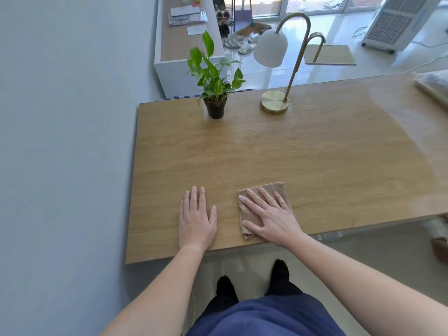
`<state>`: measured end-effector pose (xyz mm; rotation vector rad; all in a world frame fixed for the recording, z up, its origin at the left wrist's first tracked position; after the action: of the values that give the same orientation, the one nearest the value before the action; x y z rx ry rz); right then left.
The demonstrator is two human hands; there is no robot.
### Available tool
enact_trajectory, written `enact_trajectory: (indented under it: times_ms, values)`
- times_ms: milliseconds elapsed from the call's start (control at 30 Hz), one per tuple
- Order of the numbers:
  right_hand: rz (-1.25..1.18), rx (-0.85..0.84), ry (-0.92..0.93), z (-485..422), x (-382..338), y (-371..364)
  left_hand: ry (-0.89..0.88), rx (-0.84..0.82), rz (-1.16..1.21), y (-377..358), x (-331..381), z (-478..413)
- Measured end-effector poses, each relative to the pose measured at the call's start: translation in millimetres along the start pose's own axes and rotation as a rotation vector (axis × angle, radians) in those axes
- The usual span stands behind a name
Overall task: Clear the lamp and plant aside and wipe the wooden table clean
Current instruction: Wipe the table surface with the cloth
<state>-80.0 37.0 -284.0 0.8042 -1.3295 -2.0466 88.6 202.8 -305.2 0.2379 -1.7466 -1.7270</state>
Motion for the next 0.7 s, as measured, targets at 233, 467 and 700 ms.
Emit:
enact_trajectory:
  times_ms: [233, 467, 700]
  values:
    - [0.025, -0.005, 0.026, -11.0, 2.7, 2.1, -0.001, -0.01, -0.043, -1.4, 0.1, -0.4]
    - [-0.003, -0.011, 0.027, -9.5, 2.2, 2.9, 0.014, -0.038, 0.003, 3.6, 2.3, -1.3]
    - [-0.24, -0.091, 0.045, -13.9, 12.1, 20.2, 0.109, 0.069, 0.121, 22.9, 12.8, -10.3]
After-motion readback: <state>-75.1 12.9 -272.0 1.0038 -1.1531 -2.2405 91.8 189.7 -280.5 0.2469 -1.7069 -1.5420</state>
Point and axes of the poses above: each hand's wrist, its own z-axis away from the middle knuckle, its own y-axis out of the back of the hand, x = y × z, the point moved 6 cm from there along -z, towards the middle knuckle, and after that the axes turned 14 degrees about -y, right-handed, at the moved point
